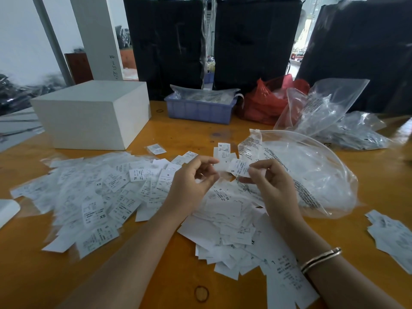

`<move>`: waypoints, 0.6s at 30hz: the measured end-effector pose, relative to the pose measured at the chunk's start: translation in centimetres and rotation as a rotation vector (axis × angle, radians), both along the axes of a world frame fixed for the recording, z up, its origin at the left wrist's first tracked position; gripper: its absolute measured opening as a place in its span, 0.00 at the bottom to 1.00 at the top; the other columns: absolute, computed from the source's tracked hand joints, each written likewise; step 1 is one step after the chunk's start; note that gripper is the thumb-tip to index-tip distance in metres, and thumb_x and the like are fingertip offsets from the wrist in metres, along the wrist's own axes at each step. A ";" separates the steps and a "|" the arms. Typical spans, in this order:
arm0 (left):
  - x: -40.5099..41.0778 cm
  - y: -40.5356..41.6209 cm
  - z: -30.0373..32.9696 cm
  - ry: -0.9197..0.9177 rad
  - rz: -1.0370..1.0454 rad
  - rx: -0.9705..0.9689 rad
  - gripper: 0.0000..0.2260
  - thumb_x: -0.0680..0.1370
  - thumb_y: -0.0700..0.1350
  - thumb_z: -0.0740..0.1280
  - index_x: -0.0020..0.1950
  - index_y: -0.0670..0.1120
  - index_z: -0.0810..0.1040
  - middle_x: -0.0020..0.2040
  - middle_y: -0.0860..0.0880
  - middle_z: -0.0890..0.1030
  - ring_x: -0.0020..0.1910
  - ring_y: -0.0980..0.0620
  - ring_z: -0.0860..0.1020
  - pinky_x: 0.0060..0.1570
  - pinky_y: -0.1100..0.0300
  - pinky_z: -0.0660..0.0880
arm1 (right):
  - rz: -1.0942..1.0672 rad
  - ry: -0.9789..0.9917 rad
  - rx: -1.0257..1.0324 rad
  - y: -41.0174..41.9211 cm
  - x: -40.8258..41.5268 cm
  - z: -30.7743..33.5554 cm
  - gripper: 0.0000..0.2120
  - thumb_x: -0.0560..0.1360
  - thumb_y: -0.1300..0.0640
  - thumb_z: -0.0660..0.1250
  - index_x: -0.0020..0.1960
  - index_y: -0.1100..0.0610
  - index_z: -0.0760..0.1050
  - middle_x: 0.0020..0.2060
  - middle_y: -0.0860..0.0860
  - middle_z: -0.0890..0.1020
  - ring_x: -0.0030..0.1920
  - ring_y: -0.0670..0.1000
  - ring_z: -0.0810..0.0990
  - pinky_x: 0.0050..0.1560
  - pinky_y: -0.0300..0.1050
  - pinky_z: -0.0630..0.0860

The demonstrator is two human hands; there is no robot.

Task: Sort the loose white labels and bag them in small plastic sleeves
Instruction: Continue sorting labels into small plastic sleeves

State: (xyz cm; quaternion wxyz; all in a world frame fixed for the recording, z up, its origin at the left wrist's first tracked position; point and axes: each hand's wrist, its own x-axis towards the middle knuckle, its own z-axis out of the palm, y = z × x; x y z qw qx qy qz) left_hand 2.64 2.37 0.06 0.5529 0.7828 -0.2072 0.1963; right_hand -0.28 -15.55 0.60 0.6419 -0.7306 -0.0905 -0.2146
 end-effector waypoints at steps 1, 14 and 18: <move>0.0 0.0 0.0 -0.015 -0.006 0.019 0.13 0.74 0.39 0.70 0.53 0.55 0.76 0.40 0.58 0.79 0.43 0.62 0.77 0.46 0.71 0.74 | -0.042 -0.012 -0.036 0.0 0.1 -0.1 0.05 0.76 0.57 0.67 0.45 0.48 0.75 0.34 0.51 0.81 0.33 0.58 0.80 0.31 0.49 0.73; -0.2 -0.1 -0.1 -0.011 -0.090 0.050 0.15 0.74 0.37 0.70 0.54 0.56 0.76 0.42 0.56 0.80 0.45 0.61 0.78 0.47 0.71 0.74 | 0.021 -0.037 -0.044 0.2 -0.2 0.3 0.07 0.76 0.65 0.65 0.45 0.54 0.75 0.39 0.51 0.83 0.41 0.47 0.85 0.38 0.50 0.78; -0.3 -0.1 -0.1 -0.002 -0.095 0.061 0.15 0.74 0.38 0.70 0.54 0.57 0.76 0.43 0.57 0.80 0.45 0.61 0.78 0.48 0.71 0.75 | 0.043 -0.047 -0.056 0.3 -0.2 0.3 0.09 0.75 0.67 0.65 0.44 0.53 0.74 0.39 0.50 0.83 0.41 0.44 0.84 0.40 0.34 0.77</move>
